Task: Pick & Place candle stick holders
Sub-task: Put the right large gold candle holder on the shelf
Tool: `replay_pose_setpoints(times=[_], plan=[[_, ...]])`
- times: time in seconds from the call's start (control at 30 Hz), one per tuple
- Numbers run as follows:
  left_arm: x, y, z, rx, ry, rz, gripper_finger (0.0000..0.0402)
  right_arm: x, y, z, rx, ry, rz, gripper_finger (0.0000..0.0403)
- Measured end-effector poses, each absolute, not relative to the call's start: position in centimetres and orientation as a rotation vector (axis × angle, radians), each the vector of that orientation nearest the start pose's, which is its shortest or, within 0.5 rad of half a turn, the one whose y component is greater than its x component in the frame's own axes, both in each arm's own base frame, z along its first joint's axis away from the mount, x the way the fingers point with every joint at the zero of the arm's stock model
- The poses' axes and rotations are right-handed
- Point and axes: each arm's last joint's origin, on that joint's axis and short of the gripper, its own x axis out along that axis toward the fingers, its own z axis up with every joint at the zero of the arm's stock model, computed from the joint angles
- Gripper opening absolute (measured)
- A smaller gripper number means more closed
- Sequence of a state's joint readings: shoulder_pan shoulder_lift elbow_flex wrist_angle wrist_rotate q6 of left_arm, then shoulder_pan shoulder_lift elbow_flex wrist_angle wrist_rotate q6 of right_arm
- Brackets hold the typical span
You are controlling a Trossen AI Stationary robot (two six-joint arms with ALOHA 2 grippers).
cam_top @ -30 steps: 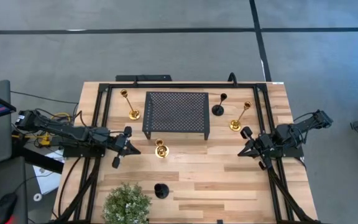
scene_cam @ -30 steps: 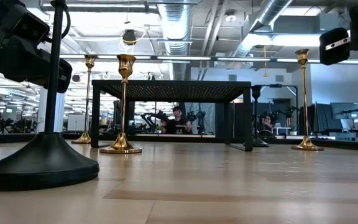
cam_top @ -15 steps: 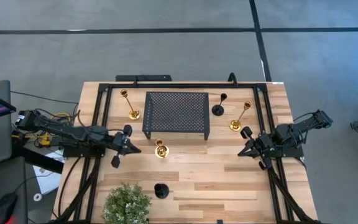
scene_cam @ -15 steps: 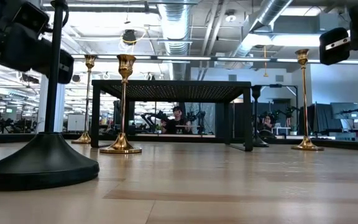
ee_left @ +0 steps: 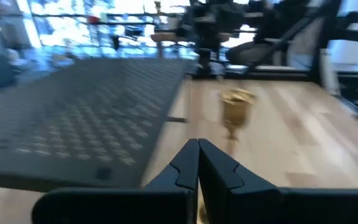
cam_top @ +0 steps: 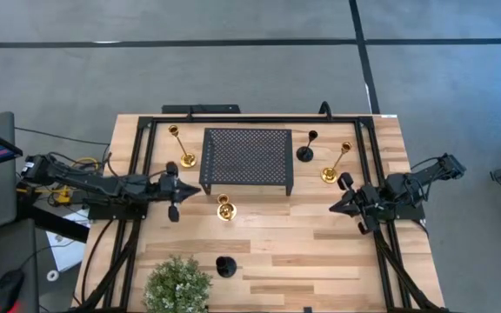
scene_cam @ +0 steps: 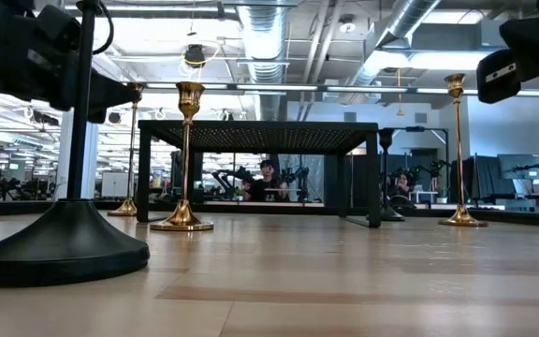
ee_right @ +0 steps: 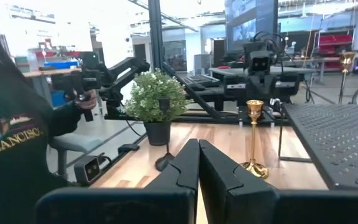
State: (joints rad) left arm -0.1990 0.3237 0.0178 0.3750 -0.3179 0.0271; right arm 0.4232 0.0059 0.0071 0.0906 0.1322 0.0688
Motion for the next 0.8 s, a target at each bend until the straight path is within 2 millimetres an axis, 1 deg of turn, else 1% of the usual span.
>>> replay_pose_setpoints(times=[0.23, 0.37, 0.53, 0.63, 0.8], plan=[[11.7, -0.5, 19.4, 0.049, -0.107, 0.201, 0.0008, 9.0, 3.6, 17.3, 0.118, -0.067, 0.294, 0.0], [11.6, 0.4, 19.4, 0.053, -0.103, 0.322, 0.0008, 9.0, 3.6, 17.3, 0.117, -0.067, 0.294, 0.0], [11.5, 1.6, 19.3, 0.057, -0.083, 0.427, 0.0008, 9.0, 3.6, 17.3, 0.117, -0.066, 0.294, 0.0], [11.5, 2.1, 19.3, 0.057, -0.084, 0.458, 0.0008, 9.0, 3.6, 17.3, 0.117, -0.066, 0.293, 0.0], [11.4, 2.6, 19.3, 0.039, -0.09, 0.457, 0.0008, 9.0, 3.6, 17.3, 0.116, -0.063, 0.293, 0.0]])
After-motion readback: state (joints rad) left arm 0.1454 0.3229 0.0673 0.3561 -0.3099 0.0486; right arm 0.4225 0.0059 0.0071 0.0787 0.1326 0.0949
